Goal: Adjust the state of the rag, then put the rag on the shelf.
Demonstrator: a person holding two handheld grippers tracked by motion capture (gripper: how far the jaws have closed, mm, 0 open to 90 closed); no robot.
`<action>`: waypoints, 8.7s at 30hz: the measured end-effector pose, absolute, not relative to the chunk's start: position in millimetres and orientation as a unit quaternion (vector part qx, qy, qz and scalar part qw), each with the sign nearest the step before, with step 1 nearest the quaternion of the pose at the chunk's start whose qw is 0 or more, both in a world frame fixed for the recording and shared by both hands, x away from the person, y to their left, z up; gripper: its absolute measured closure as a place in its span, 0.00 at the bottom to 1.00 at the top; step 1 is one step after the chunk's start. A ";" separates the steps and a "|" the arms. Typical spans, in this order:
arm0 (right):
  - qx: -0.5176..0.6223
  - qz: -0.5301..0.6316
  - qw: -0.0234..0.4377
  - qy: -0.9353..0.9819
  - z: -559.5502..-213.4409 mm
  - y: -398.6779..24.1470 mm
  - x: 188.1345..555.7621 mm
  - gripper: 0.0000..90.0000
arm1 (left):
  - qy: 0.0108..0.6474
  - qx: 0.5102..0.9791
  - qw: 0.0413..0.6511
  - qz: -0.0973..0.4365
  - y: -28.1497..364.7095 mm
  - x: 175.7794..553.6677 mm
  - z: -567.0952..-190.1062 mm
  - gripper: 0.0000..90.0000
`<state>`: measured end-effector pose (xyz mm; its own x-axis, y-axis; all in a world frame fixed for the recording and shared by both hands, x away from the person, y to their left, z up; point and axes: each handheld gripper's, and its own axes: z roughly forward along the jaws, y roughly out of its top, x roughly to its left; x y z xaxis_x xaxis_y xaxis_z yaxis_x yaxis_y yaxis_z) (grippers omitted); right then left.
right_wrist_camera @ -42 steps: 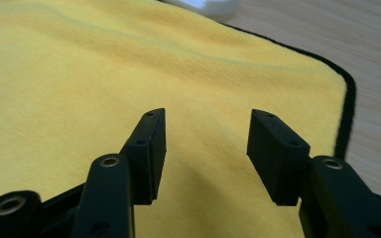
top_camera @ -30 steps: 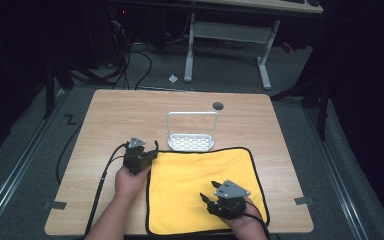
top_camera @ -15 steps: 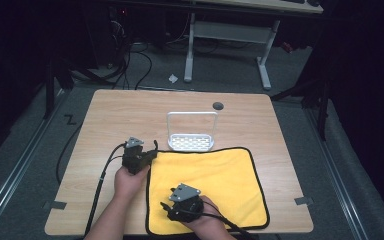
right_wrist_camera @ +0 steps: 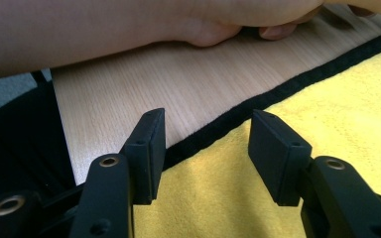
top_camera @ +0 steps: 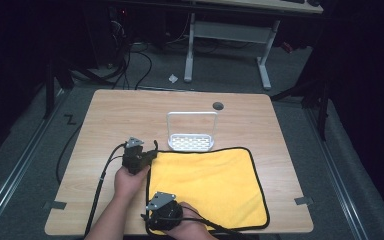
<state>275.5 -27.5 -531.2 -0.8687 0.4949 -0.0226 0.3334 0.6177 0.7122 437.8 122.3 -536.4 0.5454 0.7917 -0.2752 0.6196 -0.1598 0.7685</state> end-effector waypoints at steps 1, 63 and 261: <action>0.228 0.367 0.120 0.894 -531.1 -28.1 273.8 0.68 | 0.468 0.755 0.449 0.095 122.3 437.9 -536.5 0.93; 0.155 0.476 0.216 0.839 -449.3 3.8 267.5 0.93 | 0.506 0.660 0.539 0.133 184.1 417.1 -467.5 0.96; 0.433 0.387 0.236 0.779 -507.3 -200.1 341.7 0.87 | 0.449 0.755 0.473 0.061 83.6 378.7 -529.0 0.94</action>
